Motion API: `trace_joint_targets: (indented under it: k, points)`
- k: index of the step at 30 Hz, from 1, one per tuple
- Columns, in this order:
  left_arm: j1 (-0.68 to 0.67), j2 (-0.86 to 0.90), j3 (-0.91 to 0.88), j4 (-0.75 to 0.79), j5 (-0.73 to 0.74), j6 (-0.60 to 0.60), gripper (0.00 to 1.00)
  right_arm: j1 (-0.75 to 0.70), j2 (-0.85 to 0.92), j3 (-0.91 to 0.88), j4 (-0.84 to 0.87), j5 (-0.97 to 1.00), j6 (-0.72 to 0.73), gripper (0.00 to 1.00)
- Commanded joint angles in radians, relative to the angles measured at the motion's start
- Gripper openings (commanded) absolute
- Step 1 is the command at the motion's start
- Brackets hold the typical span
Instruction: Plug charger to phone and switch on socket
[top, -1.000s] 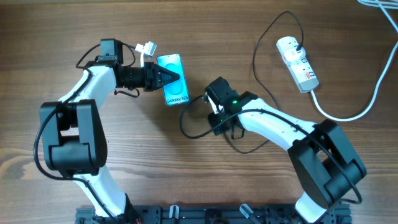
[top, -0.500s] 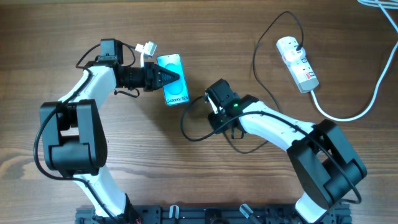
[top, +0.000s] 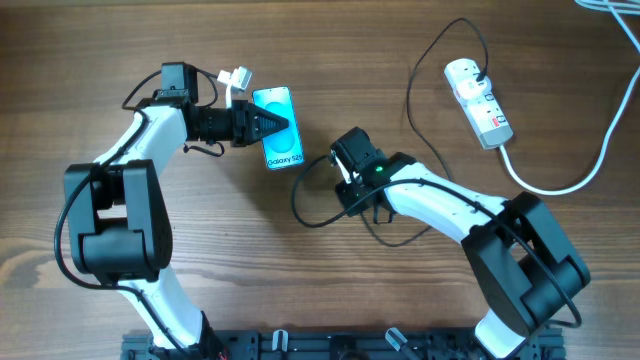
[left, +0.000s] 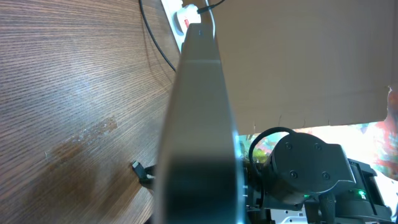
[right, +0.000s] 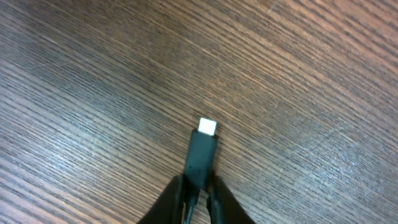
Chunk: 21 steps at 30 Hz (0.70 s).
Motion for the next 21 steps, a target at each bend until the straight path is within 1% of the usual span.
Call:
trace_joint_targets:
  k: [1,4,6,10,16,17,18,19,21]
  points:
    - [0.002,-0.004,-0.003,0.004,0.032,0.019,0.04,0.0,0.024,-0.033,-0.016,-0.01,0.001,0.15]
    - [0.002,-0.004,-0.003,0.004,0.032,0.019,0.04,0.0,0.024,-0.033,0.003,-0.009,0.0,0.18]
    - [0.002,-0.004,-0.003,0.004,0.032,0.019,0.04,0.0,0.024,-0.033,0.01,-0.009,0.0,0.18]
    - [0.002,-0.004,-0.003,0.004,0.032,0.019,0.04,0.0,0.024,-0.033,0.01,-0.009,0.001,0.11]
    - [0.002,-0.004,-0.003,0.004,0.032,0.019,0.04,0.0,0.024,-0.033,0.003,-0.009,0.001,0.1]
    - [0.002,-0.004,-0.003,0.004,0.032,0.019,0.04,0.0,0.024,-0.033,0.004,-0.009,0.0,0.18]
    - [0.002,-0.004,-0.003,0.004,0.032,0.019,0.04,0.0,0.024,-0.033,0.006,-0.009,0.0,0.4]
    - [0.002,-0.004,-0.003,0.004,0.032,0.019,0.04,0.0,0.024,-0.033,0.008,-0.009,-0.002,0.48]
    - [0.002,-0.004,-0.003,0.004,0.032,0.019,0.04,0.0,0.024,-0.033,0.016,-0.009,-0.026,0.49]
